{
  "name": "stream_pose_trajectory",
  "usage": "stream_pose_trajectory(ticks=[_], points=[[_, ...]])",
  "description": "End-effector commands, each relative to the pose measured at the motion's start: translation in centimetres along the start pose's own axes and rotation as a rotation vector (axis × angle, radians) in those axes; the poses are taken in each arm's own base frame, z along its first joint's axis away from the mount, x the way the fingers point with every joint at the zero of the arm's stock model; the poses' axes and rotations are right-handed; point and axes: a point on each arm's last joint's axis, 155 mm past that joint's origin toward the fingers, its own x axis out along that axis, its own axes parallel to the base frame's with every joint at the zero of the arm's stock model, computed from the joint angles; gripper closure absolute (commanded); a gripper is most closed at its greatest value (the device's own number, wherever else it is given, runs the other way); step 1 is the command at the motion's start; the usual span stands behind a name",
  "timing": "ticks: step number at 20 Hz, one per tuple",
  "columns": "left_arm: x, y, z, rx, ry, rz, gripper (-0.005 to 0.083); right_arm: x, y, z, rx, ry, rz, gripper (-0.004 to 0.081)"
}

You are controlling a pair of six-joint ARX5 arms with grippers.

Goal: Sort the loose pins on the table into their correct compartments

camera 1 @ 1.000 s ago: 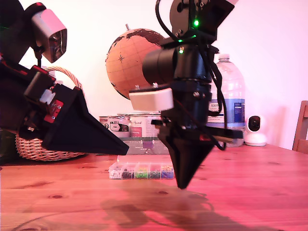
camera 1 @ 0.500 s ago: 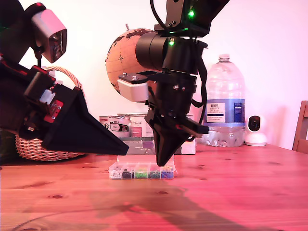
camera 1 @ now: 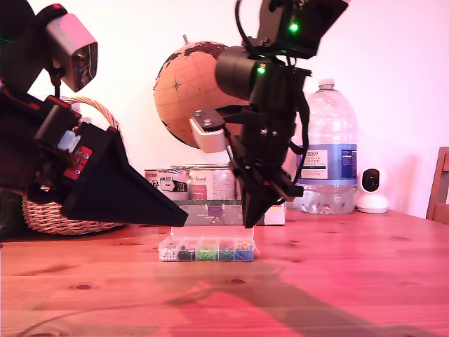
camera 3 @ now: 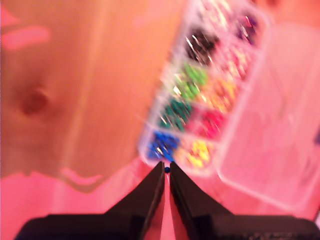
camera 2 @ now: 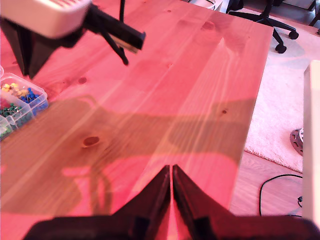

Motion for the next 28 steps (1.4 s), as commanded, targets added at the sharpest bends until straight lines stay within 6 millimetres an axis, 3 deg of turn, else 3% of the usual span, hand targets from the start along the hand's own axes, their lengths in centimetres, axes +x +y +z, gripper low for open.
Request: stream_pose_trajectory(ticks=[1,28], points=[[0.0,0.0,-0.1,-0.003,0.002,-0.002,0.0795,0.0,-0.5,0.5,0.0,-0.015,-0.017,0.0783],[0.0,0.0,-0.1,-0.002,0.002,-0.002,0.0795,2.8,0.5,0.6,0.004,-0.029,0.023,0.0783]])
